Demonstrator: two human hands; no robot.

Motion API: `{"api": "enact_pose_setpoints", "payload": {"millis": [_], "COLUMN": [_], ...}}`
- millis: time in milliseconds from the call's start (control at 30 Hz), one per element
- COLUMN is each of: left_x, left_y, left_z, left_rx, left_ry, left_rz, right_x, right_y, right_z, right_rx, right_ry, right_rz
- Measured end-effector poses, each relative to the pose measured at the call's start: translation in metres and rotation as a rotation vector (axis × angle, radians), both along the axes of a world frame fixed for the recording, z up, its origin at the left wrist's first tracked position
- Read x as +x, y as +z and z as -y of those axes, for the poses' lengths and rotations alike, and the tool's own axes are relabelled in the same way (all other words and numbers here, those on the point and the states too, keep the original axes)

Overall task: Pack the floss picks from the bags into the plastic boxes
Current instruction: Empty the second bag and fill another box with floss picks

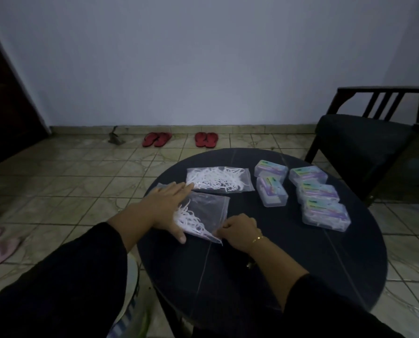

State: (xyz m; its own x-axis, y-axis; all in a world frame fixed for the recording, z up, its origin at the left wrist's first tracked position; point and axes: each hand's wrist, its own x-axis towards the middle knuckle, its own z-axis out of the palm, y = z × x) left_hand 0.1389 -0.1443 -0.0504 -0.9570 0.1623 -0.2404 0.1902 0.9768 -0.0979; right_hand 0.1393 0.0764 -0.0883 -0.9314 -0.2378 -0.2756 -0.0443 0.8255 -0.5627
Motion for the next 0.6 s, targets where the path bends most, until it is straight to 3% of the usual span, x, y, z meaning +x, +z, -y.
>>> {"api": "enact_pose_setpoints", "payload": {"millis": [167, 333, 600], "left_x": [-0.003, -0.005, -0.005], "left_y": [-0.001, 0.005, -0.005], "left_z": [0.008, 0.002, -0.035], "left_rx": [-0.136, -0.135, 0.094], "left_ry": [-0.033, -0.072, -0.047], "left_rz": [-0.015, -0.002, 0.012], "right_x": [-0.018, -0.023, -0.016], "right_y": [0.012, 0.017, 0.007], "right_z": [-0.029, -0.052, -0.035], "right_rx": [0.022, -0.066, -0.43], "right_ry": [0.031, 0.028, -0.214], "right_rz": [0.07, 0.15, -0.015]}}
